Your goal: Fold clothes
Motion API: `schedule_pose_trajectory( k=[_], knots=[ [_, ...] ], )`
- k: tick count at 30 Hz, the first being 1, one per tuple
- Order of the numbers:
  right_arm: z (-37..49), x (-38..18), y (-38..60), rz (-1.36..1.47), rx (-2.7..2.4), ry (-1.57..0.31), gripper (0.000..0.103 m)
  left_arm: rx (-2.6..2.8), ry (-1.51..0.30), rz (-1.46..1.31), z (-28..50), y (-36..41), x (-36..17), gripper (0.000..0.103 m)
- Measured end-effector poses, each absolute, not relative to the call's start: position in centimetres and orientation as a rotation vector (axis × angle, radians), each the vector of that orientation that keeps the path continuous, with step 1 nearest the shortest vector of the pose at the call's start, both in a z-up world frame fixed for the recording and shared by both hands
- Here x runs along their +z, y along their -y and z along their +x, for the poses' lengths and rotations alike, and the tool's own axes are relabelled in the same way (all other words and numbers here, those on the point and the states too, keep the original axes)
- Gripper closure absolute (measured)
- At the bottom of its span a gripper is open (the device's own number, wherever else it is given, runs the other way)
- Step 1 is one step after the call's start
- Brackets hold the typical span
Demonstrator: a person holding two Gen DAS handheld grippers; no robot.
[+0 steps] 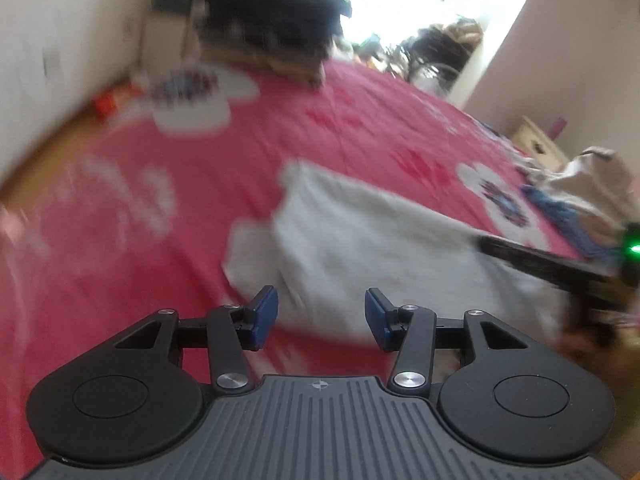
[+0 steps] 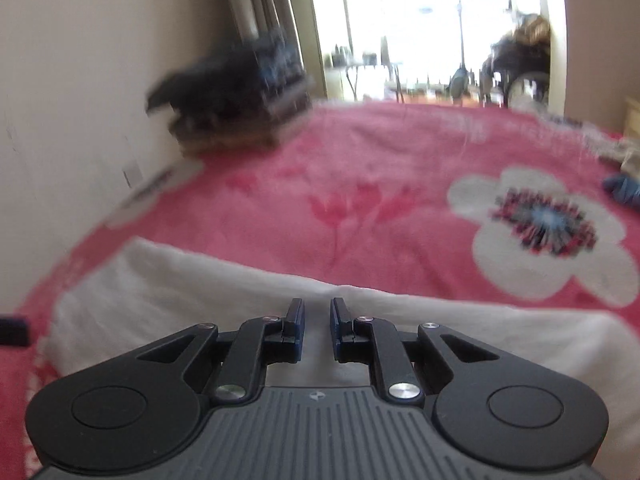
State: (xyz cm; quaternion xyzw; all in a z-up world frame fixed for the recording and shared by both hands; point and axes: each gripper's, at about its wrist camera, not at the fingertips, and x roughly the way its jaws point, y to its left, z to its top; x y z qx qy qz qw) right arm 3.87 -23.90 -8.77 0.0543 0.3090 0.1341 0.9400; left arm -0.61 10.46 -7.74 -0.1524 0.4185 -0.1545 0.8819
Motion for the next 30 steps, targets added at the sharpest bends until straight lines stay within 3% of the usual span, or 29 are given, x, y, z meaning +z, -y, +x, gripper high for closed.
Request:
schedule_pose_trajectory(
  k=[7, 21, 23, 27, 30],
  knots=[
    [5.8, -10.6, 23.5, 0.109, 0.256, -0.681, 0.089, -0.398, -1.019, -0.506, -0.8, -10.3, -11.1, 0.05],
    [1.9, -8.2, 24.1, 0.155, 0.28, -0.645, 0.087, -0.259, -0.996, -0.777, 3.0, -11.2, -13.1, 0.047],
    [1.8, -8.2, 23.7, 0.146, 0.283, -0.647, 0.087, -0.223, -0.992, -0.816, 3.3, -11.2, -13.2, 0.05],
    [1.7, -8.5, 22.9, 0.136, 0.283, -0.647, 0.087, -0.157, -0.975, -0.824, 3.7, -10.8, -13.1, 0.08],
    [1.5, -9.5, 22.2, 0.123, 0.284, -0.659, 0.087, -0.152, -0.958, -0.824, 3.6, -10.5, -12.8, 0.091]
  ],
)
